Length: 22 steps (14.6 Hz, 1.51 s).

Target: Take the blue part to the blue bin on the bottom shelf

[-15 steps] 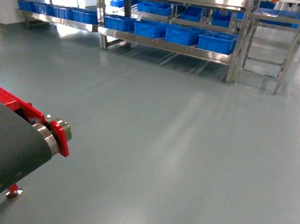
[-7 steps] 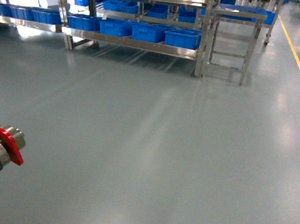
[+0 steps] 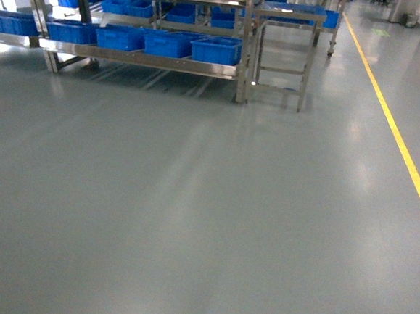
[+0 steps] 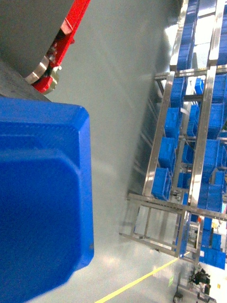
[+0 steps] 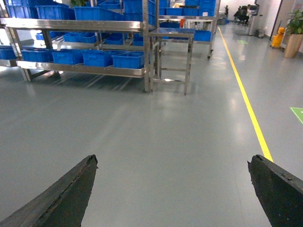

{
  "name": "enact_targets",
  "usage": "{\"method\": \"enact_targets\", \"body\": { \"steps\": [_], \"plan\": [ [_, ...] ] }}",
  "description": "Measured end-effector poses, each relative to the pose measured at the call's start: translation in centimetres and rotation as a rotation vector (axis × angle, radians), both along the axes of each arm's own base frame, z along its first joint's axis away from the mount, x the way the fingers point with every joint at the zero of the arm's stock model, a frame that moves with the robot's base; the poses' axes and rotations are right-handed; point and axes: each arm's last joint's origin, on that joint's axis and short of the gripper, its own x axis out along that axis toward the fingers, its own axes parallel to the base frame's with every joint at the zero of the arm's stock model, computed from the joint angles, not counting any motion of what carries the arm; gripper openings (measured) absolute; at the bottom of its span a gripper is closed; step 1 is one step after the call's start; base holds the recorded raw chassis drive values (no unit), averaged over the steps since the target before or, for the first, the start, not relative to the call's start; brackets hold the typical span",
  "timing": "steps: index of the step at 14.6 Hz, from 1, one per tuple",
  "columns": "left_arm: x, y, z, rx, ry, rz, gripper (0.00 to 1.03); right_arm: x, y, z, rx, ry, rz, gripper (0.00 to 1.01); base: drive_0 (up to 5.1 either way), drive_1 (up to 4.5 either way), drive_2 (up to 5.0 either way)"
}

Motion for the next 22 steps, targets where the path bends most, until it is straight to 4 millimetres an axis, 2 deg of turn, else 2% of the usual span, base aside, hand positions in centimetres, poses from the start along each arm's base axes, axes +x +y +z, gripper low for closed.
{"method": "enact_targets", "body": {
  "steps": [10, 22],
  "plan": [
    [0.01, -0.02, -0.01, 0.001, 0.001, -0.002, 0.44, 0.00, 0.00, 0.00, 0.000, 0.000, 0.000, 0.98, -1.0, -0.97, -1.0],
    [0.00, -0.01, 0.02, -0.001, -0.002, -0.002, 0.44, 0.00, 0.00, 0.01, 0.000, -0.001, 0.000, 0.98, 0.0, 4.35, -4.3]
  ]
}}
